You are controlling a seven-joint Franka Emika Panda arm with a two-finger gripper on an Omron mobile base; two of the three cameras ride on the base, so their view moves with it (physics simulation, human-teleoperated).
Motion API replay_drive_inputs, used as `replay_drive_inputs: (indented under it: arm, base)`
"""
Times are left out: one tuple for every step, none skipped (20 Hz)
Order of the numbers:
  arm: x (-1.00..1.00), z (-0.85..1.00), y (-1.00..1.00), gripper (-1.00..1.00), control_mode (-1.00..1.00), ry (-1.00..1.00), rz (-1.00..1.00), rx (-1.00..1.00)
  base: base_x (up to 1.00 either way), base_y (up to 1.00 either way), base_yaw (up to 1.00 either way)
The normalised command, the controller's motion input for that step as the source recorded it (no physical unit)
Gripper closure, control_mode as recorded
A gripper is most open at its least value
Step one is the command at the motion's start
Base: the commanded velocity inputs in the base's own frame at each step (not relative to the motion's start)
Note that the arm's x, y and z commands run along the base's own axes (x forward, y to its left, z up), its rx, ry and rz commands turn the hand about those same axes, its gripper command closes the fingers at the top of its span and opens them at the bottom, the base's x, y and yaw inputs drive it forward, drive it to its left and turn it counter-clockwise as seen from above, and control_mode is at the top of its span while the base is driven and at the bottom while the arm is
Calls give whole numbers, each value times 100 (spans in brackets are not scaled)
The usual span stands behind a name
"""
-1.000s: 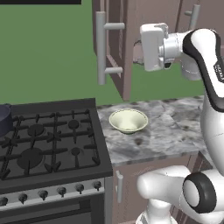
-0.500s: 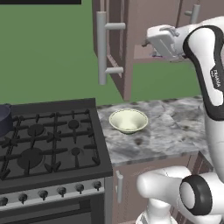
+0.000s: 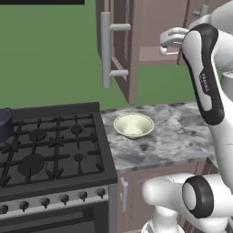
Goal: Open the cabinet and move the ladle to the pot. Then close the cabinet.
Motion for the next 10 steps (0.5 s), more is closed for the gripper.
replay_drive_inputs:
  arm:
    - [41,0,-28,-100,-100,-4,-22,-25]
    - [40,0,-30,-100,-100,-5,-22,-25]
    - [40,0,-25,-100,-100,-5,-22,-27]
    - [39,0,-27,-100,-100,-4,-23,-26]
    - [41,0,-26,-100,-100,-2,-23,-25]
    - [42,-6,-18,-100,-100,0,-22,-22]
    - [48,-15,-18,-100,-100,0,-21,-16]
    - [49,-21,-17,-100,-100,0,-21,-13]
    - [52,-24,-19,-100,-100,0,-20,-11]
    - [51,-26,-21,-100,-100,0,-19,-10]
  base:
    - [0,0,0]
    - [0,0,0]
    - [0,0,0]
    - [0,0,0]
    - [0,0,0]
    - [0,0,0]
    - [0,0,0]
    - [0,0,0]
    - [0,0,0]
    - [0,0,0]
